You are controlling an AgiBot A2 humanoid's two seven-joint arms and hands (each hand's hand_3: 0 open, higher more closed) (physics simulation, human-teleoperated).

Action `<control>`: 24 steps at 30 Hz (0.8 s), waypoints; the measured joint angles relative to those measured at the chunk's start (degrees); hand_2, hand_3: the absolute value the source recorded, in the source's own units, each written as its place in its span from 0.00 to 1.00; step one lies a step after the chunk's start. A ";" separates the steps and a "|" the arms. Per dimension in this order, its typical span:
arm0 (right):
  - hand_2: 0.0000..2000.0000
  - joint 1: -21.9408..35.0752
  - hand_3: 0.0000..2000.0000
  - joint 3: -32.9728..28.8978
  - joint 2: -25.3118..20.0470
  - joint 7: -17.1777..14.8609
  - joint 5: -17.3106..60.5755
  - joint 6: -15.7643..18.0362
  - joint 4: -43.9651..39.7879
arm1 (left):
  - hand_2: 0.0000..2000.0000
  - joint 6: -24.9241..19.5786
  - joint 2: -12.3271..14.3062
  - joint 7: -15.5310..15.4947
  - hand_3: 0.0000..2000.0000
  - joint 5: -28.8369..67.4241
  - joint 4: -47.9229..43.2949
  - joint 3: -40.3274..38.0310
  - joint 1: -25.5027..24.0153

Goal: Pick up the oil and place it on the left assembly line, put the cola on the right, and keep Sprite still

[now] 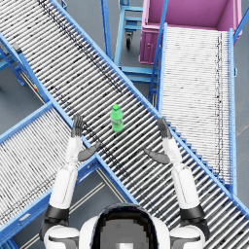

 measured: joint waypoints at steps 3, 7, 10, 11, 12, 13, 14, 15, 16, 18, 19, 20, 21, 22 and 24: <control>0.00 0.00 0.00 0.00 0.00 0.00 0.00 0.00 0.00 | 0.00 0.00 0.00 0.00 0.00 0.00 0.00 0.00 0.00; 0.00 0.00 0.00 0.00 0.00 0.00 0.00 0.00 0.00 | 0.00 0.00 0.00 0.00 0.00 0.00 0.00 0.00 0.00; 0.00 0.00 0.00 0.00 0.00 0.00 0.00 0.00 0.00 | 0.00 0.00 0.00 0.00 0.00 0.00 0.00 0.00 0.00; 0.00 0.00 0.00 0.00 0.00 0.00 0.00 0.00 0.00 | 0.00 0.00 0.00 0.00 0.00 0.00 0.00 0.00 0.00; 0.00 0.00 0.00 0.00 0.00 0.00 0.00 0.00 0.00 | 0.00 0.00 0.00 0.00 0.00 0.00 0.00 0.00 0.00; 0.00 0.00 0.00 0.00 0.00 0.00 0.00 0.00 0.00 | 0.00 0.00 0.00 0.00 0.00 0.00 0.00 0.00 0.00; 0.00 0.00 0.00 0.00 0.00 0.00 0.00 0.00 0.00 | 0.00 0.00 0.00 0.00 0.00 0.00 0.00 0.00 0.00; 0.00 0.00 0.00 0.00 0.00 0.00 0.00 0.00 0.00 | 0.00 0.00 0.00 0.00 0.00 0.00 0.00 0.00 0.00; 0.00 0.00 0.00 0.00 0.00 0.00 0.00 0.00 0.00 | 0.00 0.00 0.00 0.00 0.00 0.00 0.00 0.00 0.00; 0.00 0.00 0.00 0.00 0.00 0.00 0.00 0.00 0.00 | 0.00 0.00 0.00 0.00 0.00 0.00 0.00 0.00 0.00; 0.00 0.00 0.00 0.00 0.00 0.00 0.00 0.00 0.00 | 0.00 0.00 0.00 0.00 0.00 0.00 0.00 0.00 0.00; 0.00 0.00 0.00 0.00 0.00 0.00 0.00 0.00 0.00 | 0.00 0.00 0.00 0.00 0.00 0.00 0.00 0.00 0.00; 0.00 0.00 0.00 0.00 0.00 0.00 0.00 0.00 0.00 | 0.00 0.00 0.00 0.00 0.00 0.00 0.00 0.00 0.00; 0.00 0.00 0.00 0.00 0.00 0.00 0.00 0.00 0.00 | 0.00 0.00 0.00 0.00 0.00 0.00 0.00 0.00 0.00; 0.00 0.00 0.00 0.00 0.00 0.00 0.00 0.00 0.00 | 0.00 0.00 0.00 0.00 0.00 0.00 0.00 0.00 0.00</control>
